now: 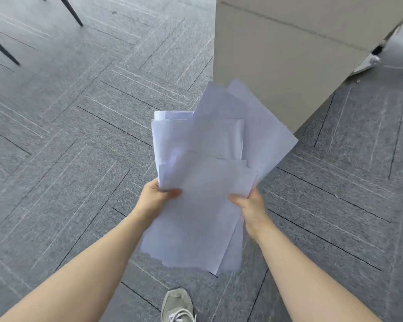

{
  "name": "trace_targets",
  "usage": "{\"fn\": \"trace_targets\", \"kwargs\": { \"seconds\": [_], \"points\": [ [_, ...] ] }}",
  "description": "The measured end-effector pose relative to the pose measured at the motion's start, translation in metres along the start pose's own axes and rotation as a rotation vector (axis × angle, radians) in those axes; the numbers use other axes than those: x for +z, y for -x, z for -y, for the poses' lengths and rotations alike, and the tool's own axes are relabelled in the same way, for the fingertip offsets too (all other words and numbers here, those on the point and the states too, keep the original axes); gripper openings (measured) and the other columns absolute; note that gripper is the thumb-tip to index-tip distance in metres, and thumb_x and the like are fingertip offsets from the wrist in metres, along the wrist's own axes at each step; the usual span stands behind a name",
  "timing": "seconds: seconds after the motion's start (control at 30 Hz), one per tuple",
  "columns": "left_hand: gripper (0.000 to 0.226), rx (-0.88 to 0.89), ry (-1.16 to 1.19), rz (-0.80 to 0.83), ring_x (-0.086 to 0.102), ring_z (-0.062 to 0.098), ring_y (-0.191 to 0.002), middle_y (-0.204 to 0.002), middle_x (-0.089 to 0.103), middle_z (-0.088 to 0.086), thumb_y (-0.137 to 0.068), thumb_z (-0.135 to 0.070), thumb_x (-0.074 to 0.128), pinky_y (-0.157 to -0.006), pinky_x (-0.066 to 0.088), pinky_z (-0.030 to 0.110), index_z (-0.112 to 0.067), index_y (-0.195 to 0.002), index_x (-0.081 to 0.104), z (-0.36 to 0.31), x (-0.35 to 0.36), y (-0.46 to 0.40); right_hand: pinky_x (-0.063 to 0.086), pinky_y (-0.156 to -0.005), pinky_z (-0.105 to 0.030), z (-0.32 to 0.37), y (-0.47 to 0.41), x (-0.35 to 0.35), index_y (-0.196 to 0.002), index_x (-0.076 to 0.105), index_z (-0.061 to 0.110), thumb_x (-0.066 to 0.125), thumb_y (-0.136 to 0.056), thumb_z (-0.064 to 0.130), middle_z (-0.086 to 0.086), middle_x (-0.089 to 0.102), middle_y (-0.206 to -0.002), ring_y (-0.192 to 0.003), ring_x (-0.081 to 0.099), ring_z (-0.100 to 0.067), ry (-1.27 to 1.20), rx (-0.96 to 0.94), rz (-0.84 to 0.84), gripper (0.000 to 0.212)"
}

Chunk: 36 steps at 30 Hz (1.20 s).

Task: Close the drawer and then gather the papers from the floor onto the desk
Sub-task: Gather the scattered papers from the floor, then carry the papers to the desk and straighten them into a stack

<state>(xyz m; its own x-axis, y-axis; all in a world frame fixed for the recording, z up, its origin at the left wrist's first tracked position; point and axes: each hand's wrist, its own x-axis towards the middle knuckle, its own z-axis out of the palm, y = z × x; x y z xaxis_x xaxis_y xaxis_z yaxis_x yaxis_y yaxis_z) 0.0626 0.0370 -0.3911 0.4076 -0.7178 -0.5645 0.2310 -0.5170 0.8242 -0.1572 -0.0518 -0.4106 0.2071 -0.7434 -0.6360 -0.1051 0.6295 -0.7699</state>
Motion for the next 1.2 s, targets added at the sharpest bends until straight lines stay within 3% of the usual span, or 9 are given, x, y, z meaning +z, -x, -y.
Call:
{"fn": "trace_targets", "kwargs": {
  "seconds": [0.17, 0.3, 0.4, 0.5, 0.6, 0.7, 0.8, 1.03, 1.2],
  "points": [
    [0.019, 0.104, 0.058, -0.090, 0.068, 0.019, -0.065, -0.072, 0.075, 0.000, -0.064, -0.003, 0.080, -0.069, 0.058, 0.037, -0.011, -0.079, 0.072, -0.192, -0.017, 0.086, 0.058, -0.079, -0.034, 0.202, 0.113, 0.033, -0.086, 0.073, 0.014, 0.068, -0.079, -0.003, 0.001, 0.077, -0.086, -0.077, 0.072, -0.015, 0.060, -0.192, 0.034, 0.020],
    [0.012, 0.270, 0.108, -0.139, 0.067, 0.017, -0.066, -0.071, 0.074, -0.003, -0.071, -0.005, 0.079, -0.068, 0.056, 0.035, -0.011, -0.078, 0.072, -0.357, -0.010, 0.152, 0.036, -0.043, -0.015, 0.368, 0.206, 0.055, -0.056, 0.040, 0.015, 0.060, -0.086, -0.003, 0.018, 0.044, -0.038, -0.035, 0.039, 0.002, 0.011, -0.325, -0.033, 0.040],
    [0.021, 0.351, 0.147, -0.120, 0.067, 0.021, -0.072, -0.081, 0.073, 0.007, -0.068, -0.005, 0.080, -0.074, 0.056, 0.039, -0.011, -0.086, 0.071, -0.474, 0.001, 0.191, 0.024, -0.044, -0.020, 0.467, 0.255, 0.056, -0.054, 0.036, 0.002, 0.062, -0.083, 0.005, 0.007, 0.032, -0.049, -0.045, 0.028, -0.008, 0.013, -0.429, -0.146, 0.039],
    [0.021, 0.437, 0.125, -0.064, 0.065, 0.017, -0.068, -0.079, 0.072, 0.006, -0.066, -0.005, 0.077, -0.073, 0.054, 0.038, -0.009, -0.085, 0.069, -0.569, 0.015, 0.208, 0.025, -0.049, -0.026, 0.550, 0.291, 0.043, -0.051, 0.028, 0.018, 0.066, -0.082, 0.011, 0.010, 0.027, -0.044, -0.043, 0.024, -0.011, -0.009, -0.559, -0.273, 0.049],
    [0.016, 0.522, 0.108, 0.013, 0.066, 0.019, -0.070, -0.081, 0.072, 0.006, -0.068, -0.005, 0.076, -0.070, 0.054, 0.034, -0.010, -0.083, 0.071, -0.639, 0.050, 0.214, 0.033, -0.054, -0.027, 0.609, 0.313, 0.019, -0.054, 0.058, 0.008, 0.064, -0.084, 0.011, -0.001, 0.046, -0.057, -0.055, 0.040, -0.014, -0.079, -0.700, -0.303, 0.031],
    [0.013, 0.593, 0.124, 0.043, 0.066, 0.008, -0.061, -0.074, 0.071, -0.001, -0.071, -0.004, 0.076, -0.059, 0.053, 0.023, -0.012, -0.079, 0.069, -0.687, 0.103, 0.215, 0.025, -0.043, -0.017, 0.650, 0.316, -0.013, -0.036, 0.047, 0.023, 0.059, -0.087, 0.010, 0.016, 0.035, -0.042, -0.042, 0.028, -0.007, -0.108, -0.774, -0.340, 0.054],
    [0.013, 0.652, 0.146, 0.083, 0.067, 0.003, -0.060, -0.074, 0.072, -0.006, -0.075, -0.003, 0.073, -0.058, 0.053, 0.017, -0.014, -0.082, 0.070, -0.721, 0.161, 0.209, 0.016, -0.047, -0.025, 0.688, 0.306, -0.050, -0.053, 0.022, 0.021, 0.059, -0.087, 0.015, 0.007, 0.018, -0.050, -0.047, 0.014, -0.014, -0.118, -0.850, -0.422, 0.051],
    [0.014, 0.769, 0.144, -0.004, 0.059, -0.008, -0.054, -0.067, 0.068, -0.016, -0.072, -0.012, 0.076, -0.052, 0.045, 0.010, -0.022, -0.077, 0.067, -0.786, 0.296, 0.143, 0.045, -0.062, -0.024, 0.780, 0.223, -0.147, -0.064, 0.060, 0.020, 0.066, -0.085, 0.015, 0.013, 0.059, -0.058, -0.054, 0.052, 0.000, -0.125, -0.978, -0.551, 0.023],
    [0.041, 0.627, 0.084, 0.013, 0.061, -0.009, -0.060, -0.082, 0.067, -0.003, -0.064, 0.000, 0.080, -0.059, 0.049, 0.013, -0.004, -0.101, 0.062, -0.752, 0.352, 0.056, 0.046, -0.050, -0.017, 0.771, 0.123, -0.199, -0.068, 0.069, 0.016, 0.072, -0.077, 0.012, 0.012, 0.067, -0.060, -0.055, 0.059, -0.004, -0.156, -0.730, -0.423, 0.010]
  ]
}}
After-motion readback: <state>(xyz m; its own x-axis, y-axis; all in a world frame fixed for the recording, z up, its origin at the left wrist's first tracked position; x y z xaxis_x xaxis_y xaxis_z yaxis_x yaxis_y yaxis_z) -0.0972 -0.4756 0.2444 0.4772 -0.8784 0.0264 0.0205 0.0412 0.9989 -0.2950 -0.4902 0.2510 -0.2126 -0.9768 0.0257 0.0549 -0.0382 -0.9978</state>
